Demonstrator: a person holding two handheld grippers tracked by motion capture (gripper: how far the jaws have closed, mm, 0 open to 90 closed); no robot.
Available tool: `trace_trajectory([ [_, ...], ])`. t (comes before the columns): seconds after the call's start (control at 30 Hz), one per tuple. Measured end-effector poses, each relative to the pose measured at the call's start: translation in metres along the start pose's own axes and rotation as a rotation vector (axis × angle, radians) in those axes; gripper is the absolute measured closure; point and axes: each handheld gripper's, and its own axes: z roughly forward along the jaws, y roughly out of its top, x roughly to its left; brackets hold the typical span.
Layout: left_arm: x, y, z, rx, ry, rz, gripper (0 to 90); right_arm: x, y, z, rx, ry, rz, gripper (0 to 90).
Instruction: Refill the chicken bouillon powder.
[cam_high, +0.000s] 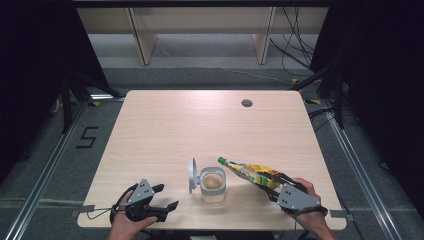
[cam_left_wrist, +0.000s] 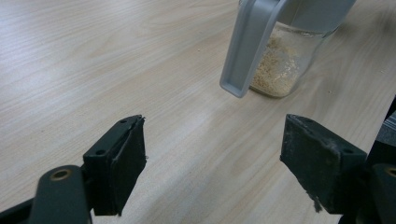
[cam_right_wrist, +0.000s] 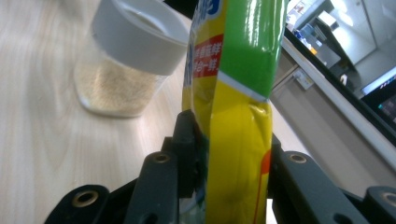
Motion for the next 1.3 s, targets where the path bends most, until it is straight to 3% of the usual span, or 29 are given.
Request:
trace_trajectory([
  [0.1,0.000,0.000,0.000,0.004,0.002,0.004,21.5,-0.006,-0.004,0.006,-0.013,-0.001,0.041,71.4],
  [0.13,0.001,0.001,0.000,0.005,-0.001,0.025,21.5,-0.008,-0.005,0.008,-0.022,-0.001,0.063,71.8],
  [0.27,0.001,0.001,0.000,0.004,-0.001,0.022,21.5,-0.015,-0.012,0.013,-0.063,0.003,0.162,72.9],
  [0.47,0.000,0.000,-0.002,-0.003,0.001,0.005,21.5,-0.018,-0.024,0.015,-0.065,0.014,0.243,73.9],
  [0.5,0.001,0.001,-0.002,-0.002,0.004,0.017,21.5,-0.019,-0.025,0.014,-0.073,0.018,0.234,73.9],
  [0.53,0.001,0.001,-0.002,-0.002,0.000,0.026,21.5,-0.019,-0.026,0.013,-0.078,0.006,0.260,73.9],
  [0.57,0.001,0.001,-0.002,0.000,0.004,0.019,21.5,-0.022,-0.027,0.013,-0.090,0.005,0.232,73.9],
  [0.63,-0.001,0.001,-0.001,-0.010,-0.004,0.010,21.5,-0.021,-0.029,0.010,-0.083,-0.003,0.282,73.9],
  [0.7,0.000,0.001,-0.002,-0.002,-0.003,0.026,21.5,-0.023,-0.030,0.008,-0.088,-0.010,0.264,73.8],
  [0.8,-0.001,0.000,-0.001,-0.009,-0.001,0.001,21.5,-0.021,-0.031,0.002,-0.070,-0.012,0.309,73.8],
  [0.83,-0.001,0.000,-0.001,-0.010,-0.002,0.003,21.5,-0.025,-0.032,0.001,-0.080,-0.024,0.260,73.8],
  [0.87,-0.001,0.001,-0.001,-0.011,-0.003,0.003,21.5,-0.022,-0.032,0.000,-0.074,-0.030,0.307,73.7],
  [0.97,0.000,0.000,-0.001,-0.004,-0.003,0.005,21.5,-0.022,-0.030,-0.001,-0.052,-0.036,0.322,73.6],
  [1.0,-0.001,0.000,0.000,-0.009,-0.003,0.001,21.4,-0.024,-0.030,-0.001,-0.059,-0.055,0.298,73.6],
  [1.07,0.000,0.001,-0.001,-0.004,-0.003,0.009,21.5,-0.023,-0.029,-0.002,-0.039,-0.031,0.343,73.5],
  [1.13,-0.001,0.001,-0.001,-0.012,-0.002,0.003,21.5,-0.024,-0.030,-0.003,-0.038,-0.040,0.347,73.2],
  [1.17,0.000,0.001,-0.002,-0.002,-0.001,0.016,21.4,-0.024,-0.031,-0.005,-0.033,-0.041,0.364,73.0],
  [1.2,0.000,0.000,-0.002,-0.004,0.001,0.003,21.5,-0.022,-0.031,-0.006,-0.032,-0.051,0.390,72.9],
  [1.27,0.001,0.001,-0.002,0.003,0.003,0.024,21.5,-0.022,-0.032,-0.009,-0.027,-0.060,0.406,72.6],
  [1.3,0.000,0.001,-0.001,-0.003,-0.001,0.008,21.4,-0.022,-0.033,-0.011,-0.021,-0.058,0.405,72.5],
])
